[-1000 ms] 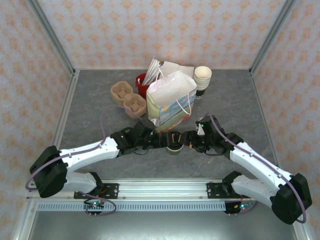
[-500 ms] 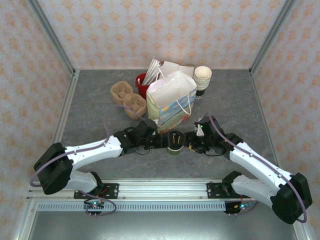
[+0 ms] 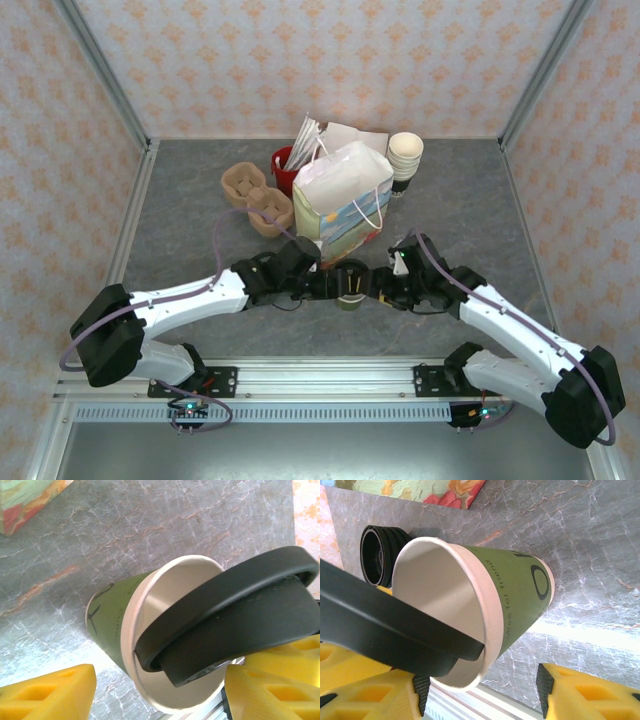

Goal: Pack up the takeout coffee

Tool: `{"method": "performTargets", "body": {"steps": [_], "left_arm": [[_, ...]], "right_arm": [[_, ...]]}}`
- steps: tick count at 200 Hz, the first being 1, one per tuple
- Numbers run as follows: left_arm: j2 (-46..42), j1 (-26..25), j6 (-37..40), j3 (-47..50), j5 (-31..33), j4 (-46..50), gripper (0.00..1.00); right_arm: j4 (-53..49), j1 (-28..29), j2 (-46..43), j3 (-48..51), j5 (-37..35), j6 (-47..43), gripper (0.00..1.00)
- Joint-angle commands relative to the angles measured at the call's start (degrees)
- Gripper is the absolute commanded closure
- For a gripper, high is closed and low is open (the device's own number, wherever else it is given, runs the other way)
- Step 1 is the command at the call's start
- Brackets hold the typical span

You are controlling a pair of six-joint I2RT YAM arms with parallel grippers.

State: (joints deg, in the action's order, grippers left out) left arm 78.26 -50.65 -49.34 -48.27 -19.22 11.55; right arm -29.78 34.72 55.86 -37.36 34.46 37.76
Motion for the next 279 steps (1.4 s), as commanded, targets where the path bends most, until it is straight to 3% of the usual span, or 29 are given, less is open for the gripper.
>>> {"method": "performTargets", "body": {"steps": [1, 99, 159, 279], "left_arm": [[-1.3, -0.2, 1.5, -1.0, 1.0, 2.2, 0.3], [-1.2, -0.2, 1.7, -2.2, 1.0, 2.1, 0.3], [-1.9, -0.2, 2.1, -2.3, 1.2, 2.1, 0.29], [-1.5, -0.2, 2.2, -3.0, 0.9, 2.8, 0.3]], "right_arm": [[-2.1, 0.3, -0.8, -3.1, -1.6, -1.6, 0.39], [-3.9, 0.2, -1.3, -5.1, -3.8, -2.6, 0.36], [-1.9, -0.6, -2.4, -8.6, -10.4, -3.8, 0.36], [8.1, -2.5, 9.5, -13.1, -10.1, -9.2, 0.4]]}}
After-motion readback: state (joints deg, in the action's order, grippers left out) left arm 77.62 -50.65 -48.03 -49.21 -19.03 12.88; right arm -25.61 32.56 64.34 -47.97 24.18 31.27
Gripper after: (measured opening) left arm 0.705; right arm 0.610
